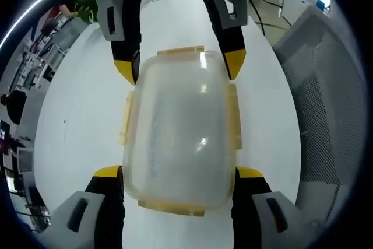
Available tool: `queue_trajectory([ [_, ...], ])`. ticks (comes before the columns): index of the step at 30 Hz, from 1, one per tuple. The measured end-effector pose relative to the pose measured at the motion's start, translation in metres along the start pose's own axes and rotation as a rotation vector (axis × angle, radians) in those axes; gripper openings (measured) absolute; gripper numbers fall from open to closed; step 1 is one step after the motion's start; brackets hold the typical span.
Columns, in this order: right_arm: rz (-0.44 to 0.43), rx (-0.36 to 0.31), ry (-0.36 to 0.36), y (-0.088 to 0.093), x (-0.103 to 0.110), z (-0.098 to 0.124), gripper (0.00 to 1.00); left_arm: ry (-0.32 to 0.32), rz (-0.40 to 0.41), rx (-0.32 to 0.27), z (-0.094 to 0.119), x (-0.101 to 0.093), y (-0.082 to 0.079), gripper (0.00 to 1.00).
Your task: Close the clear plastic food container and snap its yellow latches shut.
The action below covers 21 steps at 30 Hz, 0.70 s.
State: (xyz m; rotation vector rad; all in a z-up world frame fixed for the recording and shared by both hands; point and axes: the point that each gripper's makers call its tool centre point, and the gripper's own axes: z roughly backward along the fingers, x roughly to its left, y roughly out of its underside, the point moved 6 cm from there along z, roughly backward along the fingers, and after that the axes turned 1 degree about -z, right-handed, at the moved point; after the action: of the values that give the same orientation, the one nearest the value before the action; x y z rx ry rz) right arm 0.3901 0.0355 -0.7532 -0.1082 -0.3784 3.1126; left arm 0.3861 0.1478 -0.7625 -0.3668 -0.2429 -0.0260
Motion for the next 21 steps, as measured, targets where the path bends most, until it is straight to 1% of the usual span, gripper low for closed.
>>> queue_trajectory([
  [9, 0.014, -0.002, -0.002, -0.010, -0.001, -0.002, 0.71, -0.006, 0.014, 0.007, 0.005, -0.001, 0.010, 0.76],
  [14, 0.021, -0.003, -0.003, -0.009, -0.002, -0.001, 0.71, -0.005, 0.019, 0.005, 0.004, 0.000, 0.009, 0.76],
  [21, 0.031, 0.005, -0.004, -0.007, -0.011, -0.002, 0.71, -0.008, 0.031, -0.003, 0.002, 0.008, 0.008, 0.76],
])
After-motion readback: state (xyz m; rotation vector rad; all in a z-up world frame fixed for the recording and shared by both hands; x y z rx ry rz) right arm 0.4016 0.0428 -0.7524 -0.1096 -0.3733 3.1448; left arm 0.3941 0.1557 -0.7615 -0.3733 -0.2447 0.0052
